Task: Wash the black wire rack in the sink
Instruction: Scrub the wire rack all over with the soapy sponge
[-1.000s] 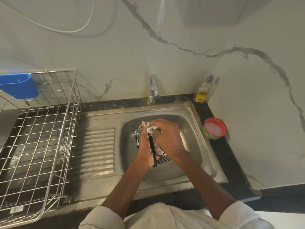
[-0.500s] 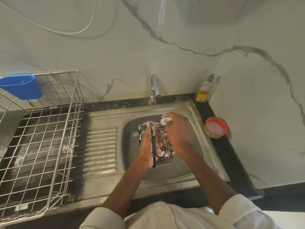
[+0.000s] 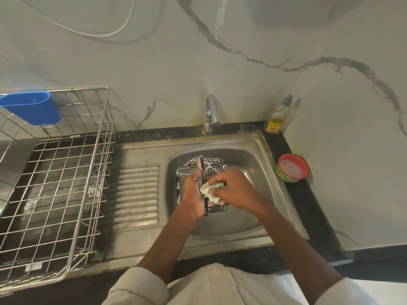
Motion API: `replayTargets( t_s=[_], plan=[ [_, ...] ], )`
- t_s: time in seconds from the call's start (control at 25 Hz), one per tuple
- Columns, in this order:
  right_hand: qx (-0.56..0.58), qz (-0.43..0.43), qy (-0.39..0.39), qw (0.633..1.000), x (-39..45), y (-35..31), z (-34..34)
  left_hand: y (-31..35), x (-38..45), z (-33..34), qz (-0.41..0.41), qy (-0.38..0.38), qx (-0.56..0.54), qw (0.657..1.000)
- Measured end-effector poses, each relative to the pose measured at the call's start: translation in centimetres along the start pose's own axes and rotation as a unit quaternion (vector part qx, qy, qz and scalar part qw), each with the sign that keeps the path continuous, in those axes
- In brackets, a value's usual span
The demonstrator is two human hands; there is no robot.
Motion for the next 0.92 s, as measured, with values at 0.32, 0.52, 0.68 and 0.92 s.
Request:
replayTargets(
  t_s=[0.32, 0.52, 0.68, 0.92],
  plan=[
    [-0.152, -0.098, 0.222, 0.958, 0.5, -2.7, 0.9, 0.9, -0.2, 0.6, 0.016, 0.014, -0.049, 0.999],
    [-0.168, -0.056, 0.037, 0.984, -0.6, -2.3, 1.3, 0.3, 0.1, -0.6, 0.015, 0.016, -0.032, 0.999],
    [0.139, 0.024, 0.175, 0.974, 2.5, -3.9, -1.2, 0.5, -0.5, 0.7, 0.017, 0.001, -0.020, 1.000],
    [0.199, 0.106, 0.081, 0.971, 1.2, -1.3, 0.9, 1.2, -0.1, 0.0, 0.021, -0.009, -0.054, 0.998]
  ],
)
Point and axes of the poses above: each hand's wrist, its own x-axis towards the middle knuckle, its own z-axis out of the palm, y = z × x, the point moved 4 cm from there along x, towards the middle knuckle, and after that the axes turned 6 degrees about z, right-handed, at the moved point
